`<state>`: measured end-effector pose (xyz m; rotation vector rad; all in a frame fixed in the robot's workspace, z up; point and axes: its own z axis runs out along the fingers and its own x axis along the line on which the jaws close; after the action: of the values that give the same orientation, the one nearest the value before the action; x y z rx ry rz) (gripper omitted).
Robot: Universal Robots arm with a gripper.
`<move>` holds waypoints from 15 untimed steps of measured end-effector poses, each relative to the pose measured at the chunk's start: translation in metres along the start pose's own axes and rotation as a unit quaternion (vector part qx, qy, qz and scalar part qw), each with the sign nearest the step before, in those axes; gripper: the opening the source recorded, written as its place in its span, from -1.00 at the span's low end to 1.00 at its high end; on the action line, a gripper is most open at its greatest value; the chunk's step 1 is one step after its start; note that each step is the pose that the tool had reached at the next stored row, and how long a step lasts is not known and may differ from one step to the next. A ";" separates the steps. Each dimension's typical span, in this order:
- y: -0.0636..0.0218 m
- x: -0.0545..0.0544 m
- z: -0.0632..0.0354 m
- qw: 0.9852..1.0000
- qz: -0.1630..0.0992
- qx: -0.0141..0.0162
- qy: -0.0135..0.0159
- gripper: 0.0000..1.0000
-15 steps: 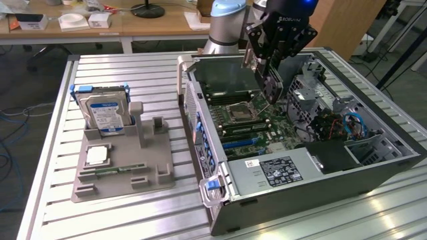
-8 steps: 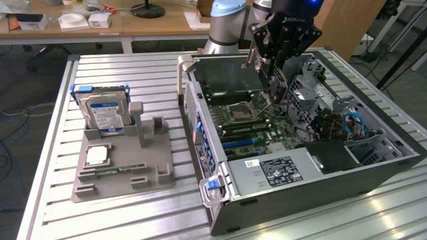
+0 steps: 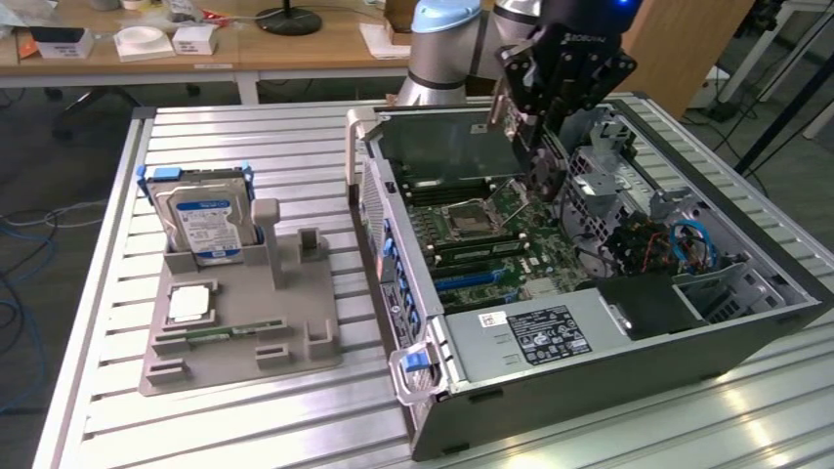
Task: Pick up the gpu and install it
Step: 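Pick up the gpu and move the gpu toward the slot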
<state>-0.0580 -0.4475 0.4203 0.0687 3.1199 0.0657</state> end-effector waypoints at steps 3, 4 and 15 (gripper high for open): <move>0.0001 -0.003 0.0001 1.000 0.000 0.000 0.000 -0.47; 0.0001 -0.003 0.0001 1.000 0.000 0.000 0.000 -0.47; 0.0004 -0.009 0.0003 1.000 0.000 0.000 0.000 -0.47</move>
<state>-0.0485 -0.4476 0.4202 0.0675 3.1200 0.0658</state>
